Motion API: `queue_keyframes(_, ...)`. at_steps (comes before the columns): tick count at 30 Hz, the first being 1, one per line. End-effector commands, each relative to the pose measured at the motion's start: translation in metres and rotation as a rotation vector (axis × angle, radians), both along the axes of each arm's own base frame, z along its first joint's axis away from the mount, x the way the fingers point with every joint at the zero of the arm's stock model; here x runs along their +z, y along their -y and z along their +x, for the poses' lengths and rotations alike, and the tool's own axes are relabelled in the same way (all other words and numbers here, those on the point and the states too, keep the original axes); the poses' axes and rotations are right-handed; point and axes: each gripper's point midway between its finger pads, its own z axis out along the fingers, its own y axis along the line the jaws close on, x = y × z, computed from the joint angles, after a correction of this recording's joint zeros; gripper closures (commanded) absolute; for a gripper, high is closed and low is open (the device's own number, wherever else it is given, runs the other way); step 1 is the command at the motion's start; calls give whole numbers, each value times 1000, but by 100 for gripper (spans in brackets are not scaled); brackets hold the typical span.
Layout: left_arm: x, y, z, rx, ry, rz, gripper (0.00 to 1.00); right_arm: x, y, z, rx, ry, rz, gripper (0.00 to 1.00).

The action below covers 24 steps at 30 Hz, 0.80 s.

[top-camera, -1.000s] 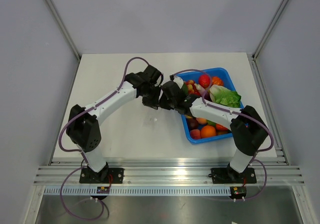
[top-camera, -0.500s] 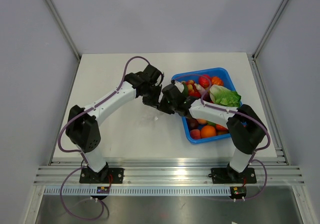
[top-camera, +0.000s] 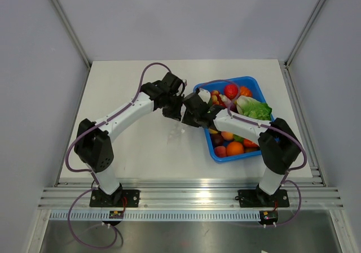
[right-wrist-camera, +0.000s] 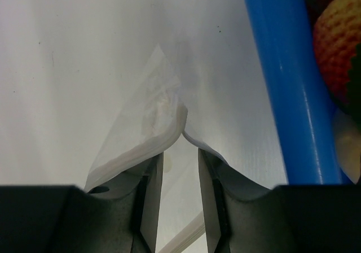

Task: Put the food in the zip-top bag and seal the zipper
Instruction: Open the zipper of the food storage bag at the center of the board.

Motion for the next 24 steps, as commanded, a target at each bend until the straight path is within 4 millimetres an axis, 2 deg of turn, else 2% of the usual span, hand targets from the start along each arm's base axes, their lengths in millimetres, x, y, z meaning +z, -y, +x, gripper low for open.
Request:
queue_keyframes(1, 12, 6, 6, -24, 51, -27, 100, 34, 12, 14, -27, 85, -31, 61)
queue_keyframes(8, -3, 7, 15, -12, 62, -7, 100, 51, -3, 6, 45, 109, 59, 60)
queue_keyframes(16, -6, 6, 17, -2, 56, 8, 100, 71, 3, -4, 52, 156, 118, 60)
queue_keyframes(24, -7, 6, 17, 3, 49, 10, 100, 63, 5, -13, 56, 138, 116, 62)
